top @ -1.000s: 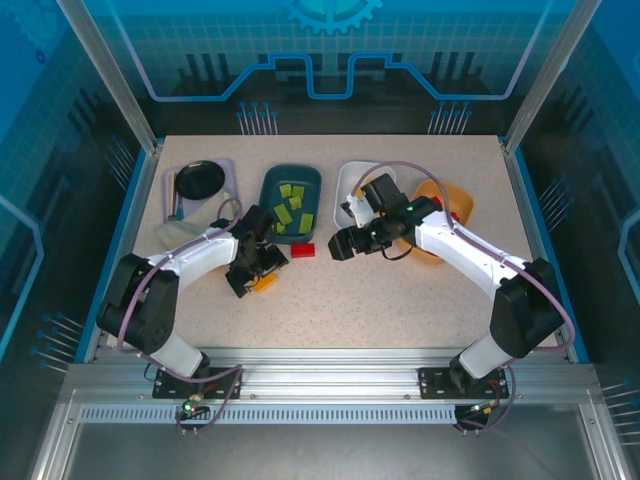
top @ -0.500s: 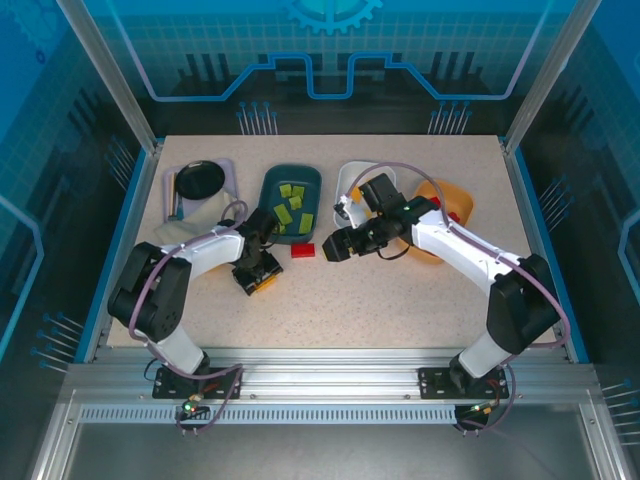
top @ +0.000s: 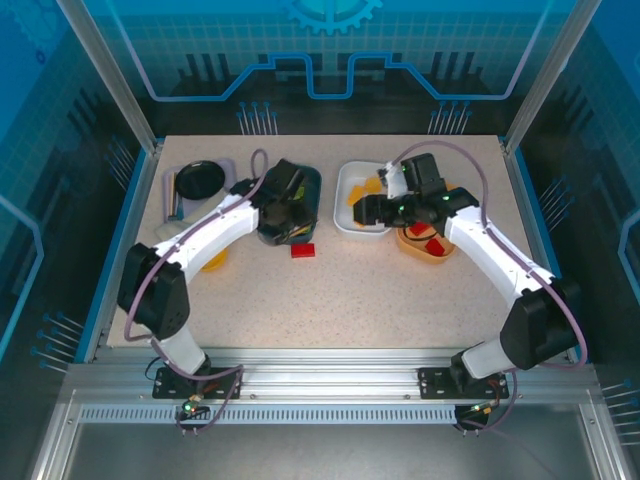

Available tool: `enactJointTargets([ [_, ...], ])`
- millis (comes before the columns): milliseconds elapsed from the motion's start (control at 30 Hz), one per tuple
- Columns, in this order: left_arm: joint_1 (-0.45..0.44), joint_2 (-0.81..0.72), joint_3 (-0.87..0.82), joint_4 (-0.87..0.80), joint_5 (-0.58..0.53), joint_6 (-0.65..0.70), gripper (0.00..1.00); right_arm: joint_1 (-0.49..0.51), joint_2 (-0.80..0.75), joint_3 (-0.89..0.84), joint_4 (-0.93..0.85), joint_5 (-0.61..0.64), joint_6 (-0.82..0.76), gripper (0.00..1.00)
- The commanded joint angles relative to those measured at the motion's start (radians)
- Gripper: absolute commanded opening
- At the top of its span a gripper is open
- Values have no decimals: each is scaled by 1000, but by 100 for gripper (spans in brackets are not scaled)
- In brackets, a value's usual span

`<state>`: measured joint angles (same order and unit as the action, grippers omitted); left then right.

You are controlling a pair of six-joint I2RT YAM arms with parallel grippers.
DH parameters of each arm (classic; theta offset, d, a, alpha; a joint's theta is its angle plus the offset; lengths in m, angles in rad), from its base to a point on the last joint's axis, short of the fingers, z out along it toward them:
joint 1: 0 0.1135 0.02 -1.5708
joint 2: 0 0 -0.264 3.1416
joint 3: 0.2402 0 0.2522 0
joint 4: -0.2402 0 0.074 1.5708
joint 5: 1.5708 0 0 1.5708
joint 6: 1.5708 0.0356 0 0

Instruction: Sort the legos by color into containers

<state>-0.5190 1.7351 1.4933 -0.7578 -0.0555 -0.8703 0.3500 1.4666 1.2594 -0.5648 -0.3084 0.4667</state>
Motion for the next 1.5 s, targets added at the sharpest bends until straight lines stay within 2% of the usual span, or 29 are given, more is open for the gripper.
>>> enactJointTargets([
  [0, -34, 147, 154, -51, 19, 106, 49, -60, 27, 46, -51, 94, 126, 71],
  [233, -82, 469, 565, -120, 42, 195, 49, -129, 59, 130, -151, 123, 183, 70],
  [400, -87, 628, 760, -145, 42, 197, 49, -136, 36, 103, -153, 113, 187, 70],
  [600, -85, 748, 889, -153, 26, 174, 48, -137, 32, 69, -148, 88, 185, 70],
  [800, -81, 822, 933, -152, 29, 110, 48, -135, 51, 66, -153, 52, 178, 71],
  [900, -78, 837, 938, -150, 40, 80, 52, -134, 49, 61, -155, 47, 172, 71],
  [1100, -74, 803, 950, -135, 85, 30, 73, -120, 52, 72, -173, 49, 124, 72],
  [1333, -63, 641, 924, -150, 97, -61, 82, -37, 57, 81, -229, 145, -25, 72],
  [1467, -26, 476, 782, -142, 72, -98, 82, 52, 74, 69, -217, 197, -87, 72],
])
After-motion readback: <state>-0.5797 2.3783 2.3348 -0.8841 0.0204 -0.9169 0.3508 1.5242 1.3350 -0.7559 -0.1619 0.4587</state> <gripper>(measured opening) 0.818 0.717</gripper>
